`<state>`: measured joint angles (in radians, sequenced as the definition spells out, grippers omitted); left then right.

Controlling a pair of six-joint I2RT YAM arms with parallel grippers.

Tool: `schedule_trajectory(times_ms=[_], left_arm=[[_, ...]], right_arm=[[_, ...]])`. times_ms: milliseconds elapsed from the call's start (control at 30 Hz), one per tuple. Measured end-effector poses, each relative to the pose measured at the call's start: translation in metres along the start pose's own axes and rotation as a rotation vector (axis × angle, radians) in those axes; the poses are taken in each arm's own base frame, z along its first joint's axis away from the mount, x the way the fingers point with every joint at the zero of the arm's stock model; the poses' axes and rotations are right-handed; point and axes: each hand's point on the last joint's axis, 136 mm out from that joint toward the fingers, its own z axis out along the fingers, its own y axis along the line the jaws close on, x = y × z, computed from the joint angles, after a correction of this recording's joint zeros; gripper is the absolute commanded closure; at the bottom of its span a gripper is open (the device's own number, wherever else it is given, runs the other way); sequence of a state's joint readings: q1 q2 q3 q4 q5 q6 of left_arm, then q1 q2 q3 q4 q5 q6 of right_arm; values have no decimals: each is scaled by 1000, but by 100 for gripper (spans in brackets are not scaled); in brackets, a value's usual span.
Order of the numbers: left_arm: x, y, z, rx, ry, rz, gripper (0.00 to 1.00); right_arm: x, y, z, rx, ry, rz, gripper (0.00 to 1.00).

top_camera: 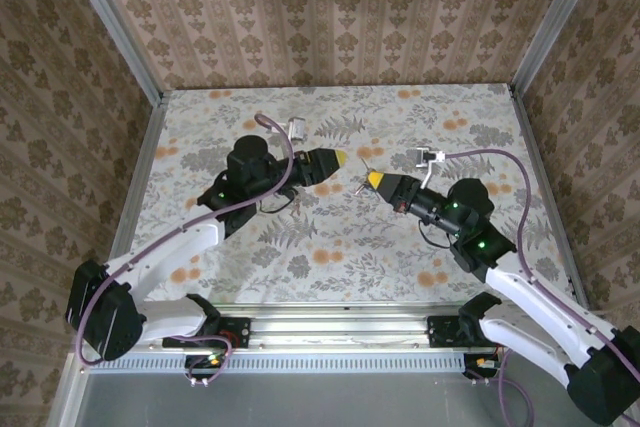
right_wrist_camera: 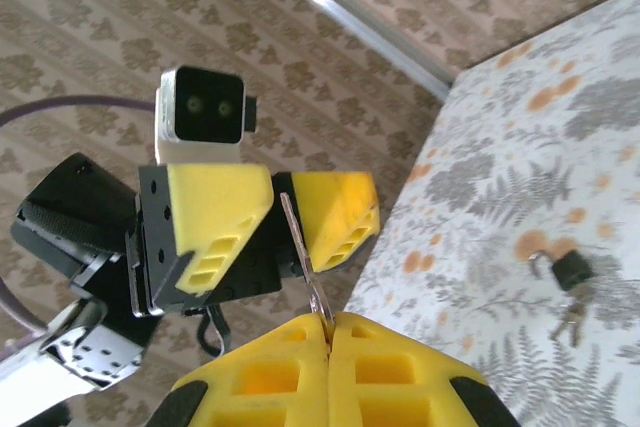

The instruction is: Unlock with the key

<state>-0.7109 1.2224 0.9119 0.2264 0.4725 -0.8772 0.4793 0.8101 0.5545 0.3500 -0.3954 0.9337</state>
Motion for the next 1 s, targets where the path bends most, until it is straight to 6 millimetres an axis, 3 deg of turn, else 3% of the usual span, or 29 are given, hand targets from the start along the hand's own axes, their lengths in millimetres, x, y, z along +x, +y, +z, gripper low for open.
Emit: schedule_trajectory(times_ms=[200,333,533,833,1000], left_arm=[[8,35,11,-172,86,-13,26],[19,78,34,-302,189,-52,24],[40,135,71,-457,354,-87,21],[48,180,129,-562,522,-42,19],[58,194,154,-618,615,31,24]], right_arm=[[-3,-40,-26,196,-17,-30,100],[-1,-66,-46,329,-21,-36,100],[5,-88,-72,447,-32,-50,100],[22,-108,-95,548,-14,-66,100],[30,-118,-104,590,-8,-58,100]])
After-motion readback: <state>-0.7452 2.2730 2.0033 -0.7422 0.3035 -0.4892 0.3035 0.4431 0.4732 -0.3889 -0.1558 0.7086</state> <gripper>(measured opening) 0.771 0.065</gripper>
